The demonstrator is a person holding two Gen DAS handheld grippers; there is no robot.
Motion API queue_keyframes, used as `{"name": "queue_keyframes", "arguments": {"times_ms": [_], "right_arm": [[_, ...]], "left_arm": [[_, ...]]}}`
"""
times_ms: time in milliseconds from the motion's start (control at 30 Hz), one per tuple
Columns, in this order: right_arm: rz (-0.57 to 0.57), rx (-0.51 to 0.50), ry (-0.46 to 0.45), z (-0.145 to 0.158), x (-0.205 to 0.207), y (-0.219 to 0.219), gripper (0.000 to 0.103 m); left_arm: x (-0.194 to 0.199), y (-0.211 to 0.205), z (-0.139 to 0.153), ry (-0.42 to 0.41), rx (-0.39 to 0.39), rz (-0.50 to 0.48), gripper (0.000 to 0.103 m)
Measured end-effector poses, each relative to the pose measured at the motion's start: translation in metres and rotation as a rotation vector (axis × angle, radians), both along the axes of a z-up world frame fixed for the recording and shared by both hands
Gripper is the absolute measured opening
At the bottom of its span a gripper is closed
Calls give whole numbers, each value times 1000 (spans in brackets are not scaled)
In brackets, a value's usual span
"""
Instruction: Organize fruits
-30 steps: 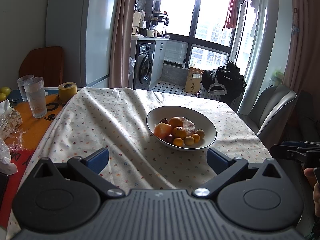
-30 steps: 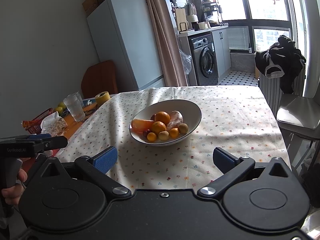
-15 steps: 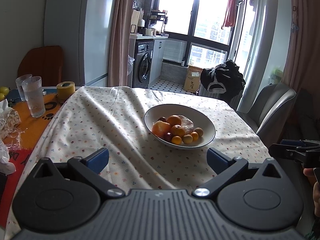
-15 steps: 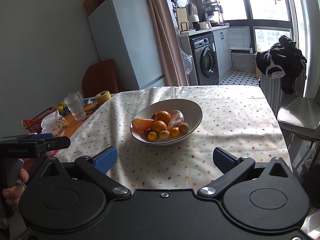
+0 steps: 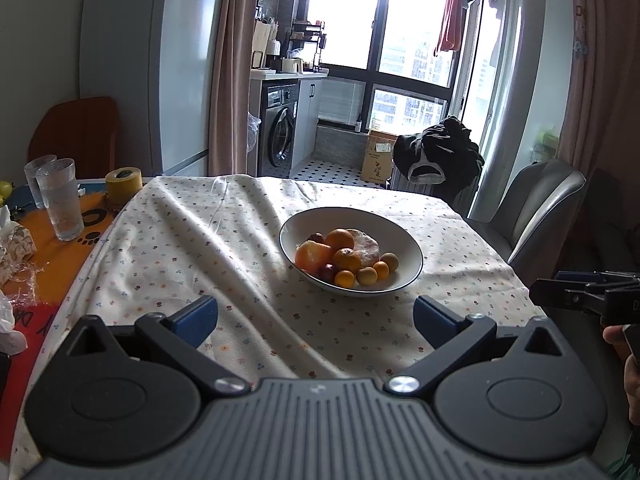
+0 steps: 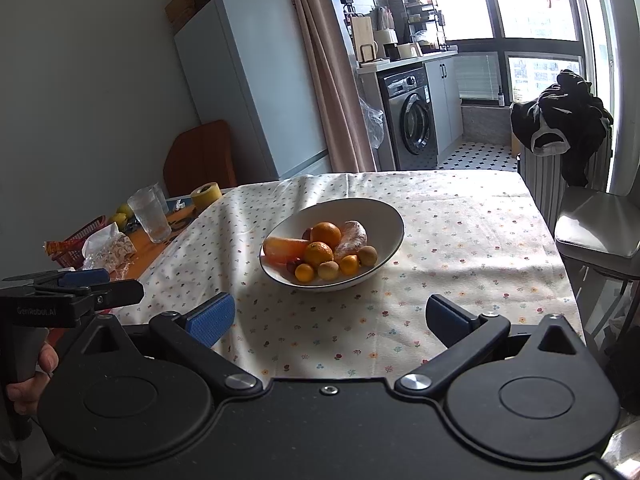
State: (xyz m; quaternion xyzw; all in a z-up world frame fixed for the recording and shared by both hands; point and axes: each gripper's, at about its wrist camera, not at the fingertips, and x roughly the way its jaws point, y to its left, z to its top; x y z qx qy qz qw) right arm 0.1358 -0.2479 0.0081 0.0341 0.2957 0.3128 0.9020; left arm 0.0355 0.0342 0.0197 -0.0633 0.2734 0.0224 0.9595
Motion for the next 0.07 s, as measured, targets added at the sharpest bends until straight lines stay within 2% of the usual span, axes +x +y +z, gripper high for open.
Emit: {"name": "queue_keyframes", "arguments": {"times_ms": [67], "right_arm": [[1,-1,1,0,0,0,103]], "left_arm": [[0,0,0,0,0,-1,103]]}}
